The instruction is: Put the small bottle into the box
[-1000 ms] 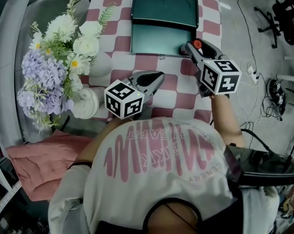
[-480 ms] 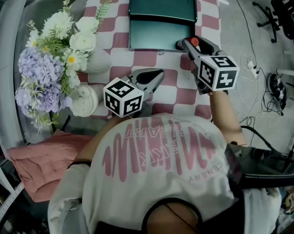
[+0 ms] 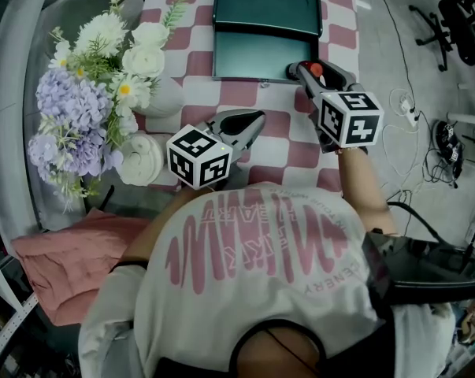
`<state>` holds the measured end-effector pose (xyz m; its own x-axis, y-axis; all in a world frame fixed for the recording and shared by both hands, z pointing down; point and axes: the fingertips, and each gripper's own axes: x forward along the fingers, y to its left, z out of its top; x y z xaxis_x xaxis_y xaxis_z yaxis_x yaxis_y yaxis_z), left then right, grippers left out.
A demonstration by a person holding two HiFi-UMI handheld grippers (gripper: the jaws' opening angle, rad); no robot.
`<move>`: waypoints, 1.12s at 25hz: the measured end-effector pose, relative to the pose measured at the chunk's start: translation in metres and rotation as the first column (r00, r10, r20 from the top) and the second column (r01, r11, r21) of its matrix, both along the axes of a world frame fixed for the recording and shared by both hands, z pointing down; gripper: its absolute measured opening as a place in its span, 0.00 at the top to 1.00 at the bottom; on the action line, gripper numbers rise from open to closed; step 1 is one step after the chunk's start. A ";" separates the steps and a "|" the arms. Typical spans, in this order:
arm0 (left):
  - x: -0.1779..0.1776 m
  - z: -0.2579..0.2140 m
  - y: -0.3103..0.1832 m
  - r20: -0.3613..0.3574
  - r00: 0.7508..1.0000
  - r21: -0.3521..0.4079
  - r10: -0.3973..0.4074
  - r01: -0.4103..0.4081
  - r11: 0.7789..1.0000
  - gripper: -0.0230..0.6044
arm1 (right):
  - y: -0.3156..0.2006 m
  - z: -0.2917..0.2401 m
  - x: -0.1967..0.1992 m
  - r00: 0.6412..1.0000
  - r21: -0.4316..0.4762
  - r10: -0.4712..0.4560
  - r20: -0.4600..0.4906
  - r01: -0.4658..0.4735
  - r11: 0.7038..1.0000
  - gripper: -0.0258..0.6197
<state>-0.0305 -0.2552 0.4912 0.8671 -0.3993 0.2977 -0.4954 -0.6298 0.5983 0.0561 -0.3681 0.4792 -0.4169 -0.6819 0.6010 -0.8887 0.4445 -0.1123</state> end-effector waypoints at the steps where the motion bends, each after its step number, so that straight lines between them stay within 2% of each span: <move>1: -0.001 0.000 0.000 0.000 1.000 0.000 -0.001 0.001 1.000 0.95 | 0.000 0.000 -0.001 1.000 0.002 0.000 -0.002 0.000 1.000 0.72; 18: -0.011 -0.005 0.018 0.009 0.999 0.010 -0.053 0.053 0.999 0.95 | 0.002 0.006 -0.005 0.998 0.016 -0.016 -0.058 0.017 1.000 0.72; 28: -0.020 -0.017 0.034 0.009 0.986 0.012 -0.169 0.169 0.986 0.95 | 0.005 0.008 -0.011 0.990 0.023 -0.075 -0.122 0.079 0.997 0.72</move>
<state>-0.0509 -0.2213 0.4744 0.7838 -0.5433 0.3007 -0.6013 -0.5432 0.5859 0.0456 -0.3632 0.4871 -0.3943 -0.6674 0.6318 -0.8580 0.5136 0.0071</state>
